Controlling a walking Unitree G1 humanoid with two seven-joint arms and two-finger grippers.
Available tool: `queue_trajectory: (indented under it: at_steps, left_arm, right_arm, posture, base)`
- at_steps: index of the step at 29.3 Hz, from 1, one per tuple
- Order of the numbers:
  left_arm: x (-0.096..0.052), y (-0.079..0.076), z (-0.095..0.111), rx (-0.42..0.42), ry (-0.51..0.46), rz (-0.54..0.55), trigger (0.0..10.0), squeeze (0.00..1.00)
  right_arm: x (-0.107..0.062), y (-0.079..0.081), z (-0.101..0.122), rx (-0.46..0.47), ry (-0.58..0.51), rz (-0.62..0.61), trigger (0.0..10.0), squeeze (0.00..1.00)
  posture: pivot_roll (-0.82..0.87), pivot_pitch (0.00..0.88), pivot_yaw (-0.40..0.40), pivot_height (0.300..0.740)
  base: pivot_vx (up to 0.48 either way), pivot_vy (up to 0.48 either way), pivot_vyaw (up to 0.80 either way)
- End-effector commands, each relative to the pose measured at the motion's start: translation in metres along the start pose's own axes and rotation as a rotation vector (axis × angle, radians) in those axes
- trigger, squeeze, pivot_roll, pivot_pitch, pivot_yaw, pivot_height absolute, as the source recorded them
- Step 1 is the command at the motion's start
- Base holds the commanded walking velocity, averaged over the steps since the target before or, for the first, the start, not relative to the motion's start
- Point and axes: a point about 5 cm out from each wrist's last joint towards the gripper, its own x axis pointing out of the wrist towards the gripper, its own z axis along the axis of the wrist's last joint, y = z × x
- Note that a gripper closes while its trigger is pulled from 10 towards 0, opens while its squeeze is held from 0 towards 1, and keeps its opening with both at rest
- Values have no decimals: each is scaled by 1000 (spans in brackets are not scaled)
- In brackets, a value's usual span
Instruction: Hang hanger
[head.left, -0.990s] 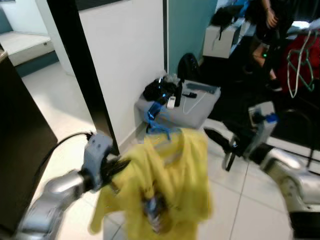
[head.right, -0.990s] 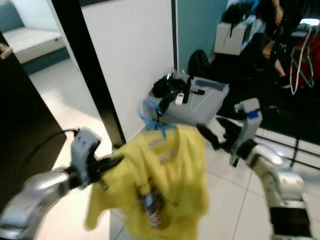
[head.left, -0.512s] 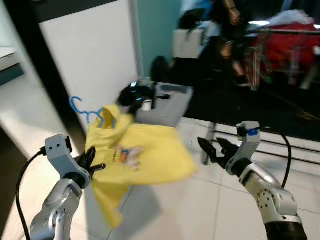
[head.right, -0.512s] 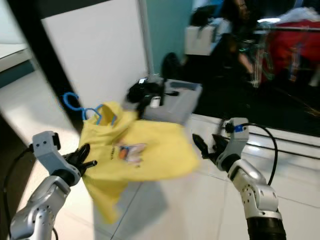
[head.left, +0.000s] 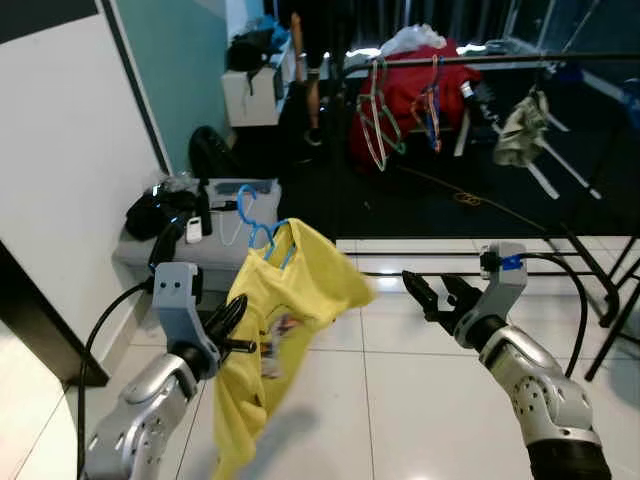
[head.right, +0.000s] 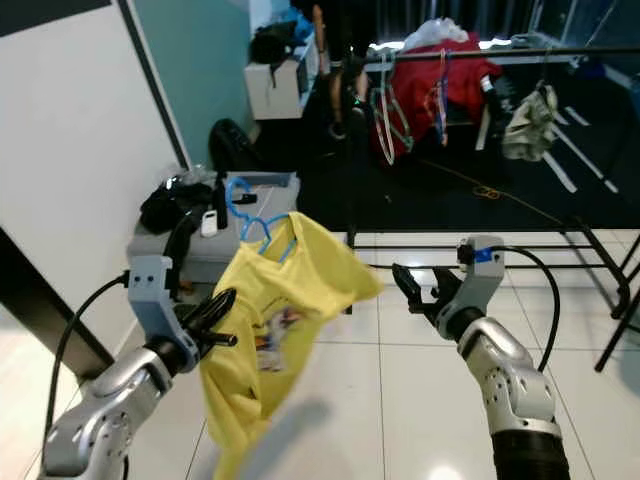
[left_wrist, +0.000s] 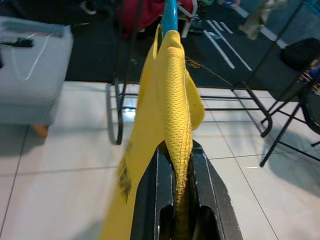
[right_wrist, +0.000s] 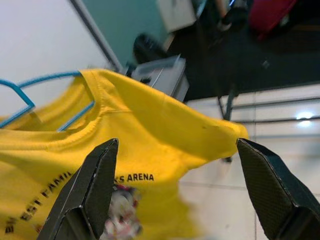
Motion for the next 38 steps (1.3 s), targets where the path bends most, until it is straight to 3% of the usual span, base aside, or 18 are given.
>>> queue_trajectory:
  at_steps: [1, 7, 15, 21, 27, 38]
  left_arm:
    - [0, 2, 15, 36, -83, 26, 10000, 0]
    - [0, 4, 19, 53, -110, 58, 10000, 0]
    - [-1, -13, 21, 158, -124, -20, 10000, 0]
    - [1, -17, 18, 159, -127, 22, 10000, 0]
    - [-1, -25, 17, 169, -136, 4, 10000, 0]
    - [-1, -42, 15, 250, -133, -72, 10000, 0]
  right_arm:
    - [0, -1, -1, -6, -4, -4, 10000, 0]
    - [1, -1, 0, 0, -13, -8, 10000, 0]
    - [2, -2, 2, 2, -23, -8, 10000, 0]
    - [2, -3, 3, -2, -35, -1, 10000, 0]
    - [2, -1, 5, -10, -49, 20, 10000, 0]
    - [4, -1, 6, -20, -56, 32, 10000, 0]
  posture:
    - [-105, 0, 51, 740]
    - [-108, 0, 54, 740]
    - [-116, 0, 55, 740]
    - [-115, 0, 51, 740]
    - [-115, 0, 49, 740]
    - [-117, 0, 49, 740]
  base:
    - [0, 0, -800]
    - [0, 0, -800]
    - [0, 0, -800]
    - [0, 0, -763]
    - [167, 0, 0]
    - [480, 0, 0]
